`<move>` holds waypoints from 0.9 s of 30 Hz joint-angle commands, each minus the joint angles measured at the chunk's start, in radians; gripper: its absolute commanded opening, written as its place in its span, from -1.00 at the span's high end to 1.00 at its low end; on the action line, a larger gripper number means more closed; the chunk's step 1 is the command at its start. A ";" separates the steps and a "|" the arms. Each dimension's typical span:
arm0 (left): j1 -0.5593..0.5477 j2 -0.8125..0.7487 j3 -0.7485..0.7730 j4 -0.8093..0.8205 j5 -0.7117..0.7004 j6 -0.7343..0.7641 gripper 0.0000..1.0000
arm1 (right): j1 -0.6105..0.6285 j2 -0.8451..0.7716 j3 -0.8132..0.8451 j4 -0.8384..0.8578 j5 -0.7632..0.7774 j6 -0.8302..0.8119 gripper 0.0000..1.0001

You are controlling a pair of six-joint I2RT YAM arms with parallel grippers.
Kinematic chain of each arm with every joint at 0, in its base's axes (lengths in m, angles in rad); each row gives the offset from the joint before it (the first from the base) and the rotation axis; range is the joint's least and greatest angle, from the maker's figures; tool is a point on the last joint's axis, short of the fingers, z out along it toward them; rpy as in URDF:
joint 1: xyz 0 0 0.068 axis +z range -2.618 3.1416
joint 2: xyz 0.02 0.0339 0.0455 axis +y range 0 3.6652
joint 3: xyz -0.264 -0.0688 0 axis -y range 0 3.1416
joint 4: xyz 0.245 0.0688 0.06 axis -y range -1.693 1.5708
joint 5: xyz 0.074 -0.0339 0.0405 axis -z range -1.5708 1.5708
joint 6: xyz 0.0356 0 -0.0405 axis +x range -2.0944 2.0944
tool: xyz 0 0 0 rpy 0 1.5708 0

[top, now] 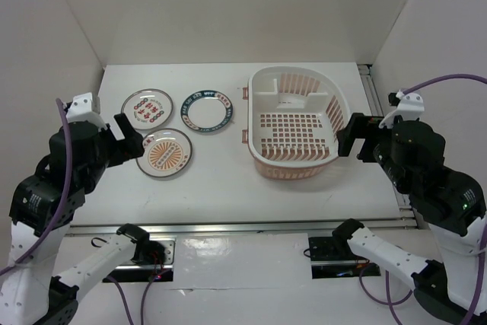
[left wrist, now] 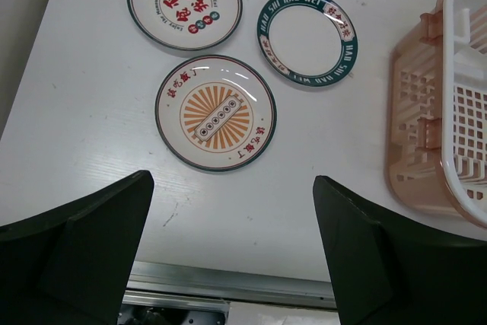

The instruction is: Load the plates into the dish rack

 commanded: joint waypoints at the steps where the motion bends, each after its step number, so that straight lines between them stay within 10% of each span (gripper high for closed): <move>1: -0.005 0.008 -0.025 0.085 0.020 -0.017 -1.00 | -0.005 0.014 -0.013 0.069 -0.038 -0.023 -1.00; 9: 0.068 0.151 -0.134 0.317 0.020 -0.078 -1.00 | -0.005 0.054 -0.085 0.278 -0.219 -0.033 -1.00; 20: 0.672 0.450 -0.350 0.765 0.538 -0.206 -1.00 | -0.014 0.054 -0.237 0.405 -0.362 -0.023 -1.00; 27: 0.823 0.679 -0.489 1.095 0.753 -0.273 -1.00 | -0.014 0.036 -0.317 0.448 -0.430 -0.033 -1.00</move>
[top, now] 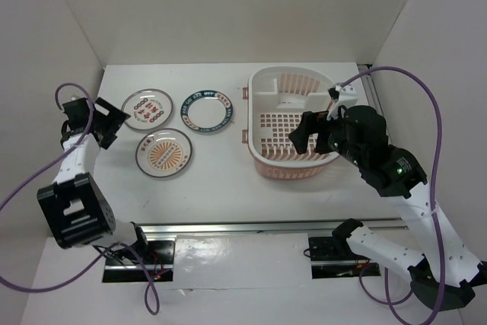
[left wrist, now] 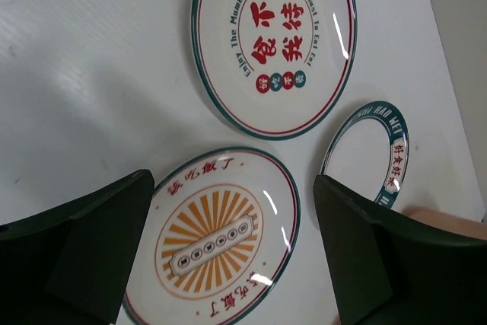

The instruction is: Load the plates into the dish rack

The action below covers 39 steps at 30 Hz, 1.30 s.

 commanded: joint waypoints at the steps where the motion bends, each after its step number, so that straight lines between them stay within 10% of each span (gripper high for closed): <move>1: 0.017 0.130 0.005 0.239 0.180 -0.053 -1.00 | -0.005 -0.022 -0.031 0.086 -0.056 -0.016 -1.00; 15: 0.052 0.507 0.119 0.371 0.182 -0.047 -0.84 | -0.005 -0.053 -0.059 0.112 -0.061 -0.025 -1.00; 24: 0.052 0.606 0.179 0.351 0.153 -0.047 -0.20 | -0.005 -0.044 -0.079 0.145 -0.093 -0.016 -1.00; 34: 0.052 0.662 0.246 0.278 0.134 -0.038 1.00 | -0.005 -0.055 -0.090 0.155 -0.082 -0.016 -1.00; 39: 0.072 0.632 0.301 0.259 0.169 -0.026 1.00 | -0.005 -0.055 -0.139 0.165 -0.071 -0.016 -1.00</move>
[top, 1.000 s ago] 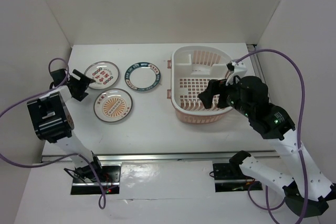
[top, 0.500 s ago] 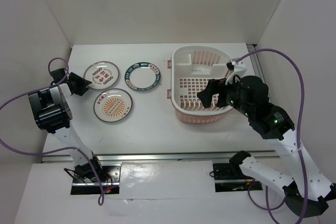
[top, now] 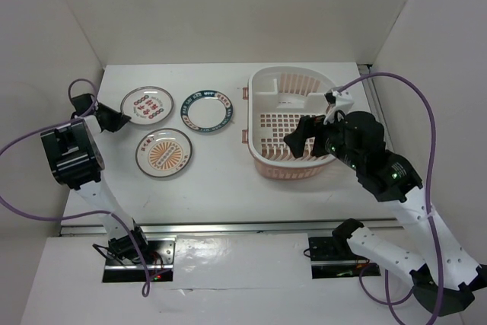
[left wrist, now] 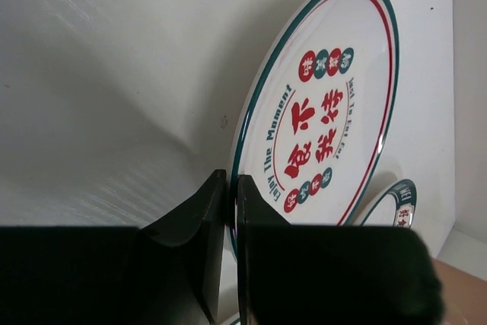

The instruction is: Load the plates into the dish rack

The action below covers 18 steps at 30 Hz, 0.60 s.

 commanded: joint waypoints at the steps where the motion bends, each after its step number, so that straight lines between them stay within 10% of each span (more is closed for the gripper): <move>1: 0.022 -0.025 0.038 -0.044 0.009 0.031 1.00 | -0.005 -0.010 -0.053 0.075 0.006 0.000 -1.00; 11: 0.031 -0.432 -0.038 0.090 0.222 -0.034 1.00 | 0.004 0.088 -0.136 0.394 -0.192 0.034 -1.00; 18: -0.201 -0.694 -0.002 -0.075 0.227 0.071 1.00 | 0.004 0.249 -0.001 0.619 -0.224 -0.057 -1.00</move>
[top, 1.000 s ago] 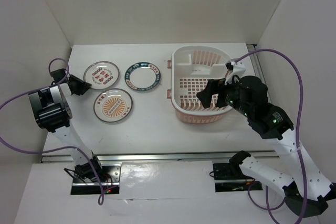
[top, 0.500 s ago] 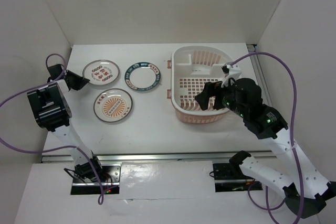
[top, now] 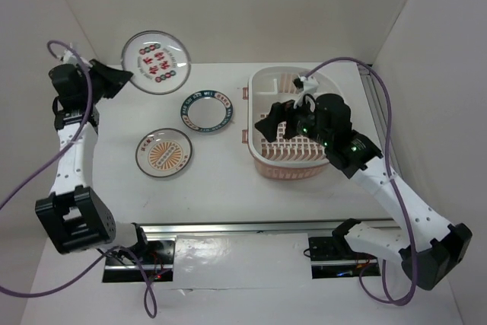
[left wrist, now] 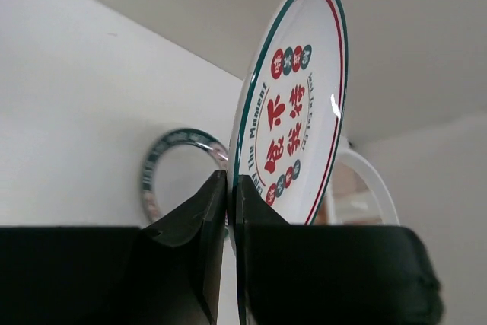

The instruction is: Load the plates into the dish rack

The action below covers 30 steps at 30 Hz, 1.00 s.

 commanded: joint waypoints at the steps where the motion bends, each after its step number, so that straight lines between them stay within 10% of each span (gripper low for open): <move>1: -0.150 -0.128 0.003 -0.028 0.056 0.041 1.00 | 0.003 0.105 0.129 0.213 -0.025 -0.047 -1.00; 21: -0.296 -0.147 -0.064 0.284 0.426 -0.169 1.00 | -0.120 0.473 0.324 0.414 -0.365 0.054 -0.90; 27: -0.305 -0.138 -0.054 0.274 0.435 -0.160 1.00 | -0.120 0.516 0.324 0.544 -0.460 0.177 -0.49; 30: -0.305 -0.129 -0.054 0.274 0.435 -0.160 1.00 | -0.120 0.527 0.313 0.554 -0.465 0.226 0.45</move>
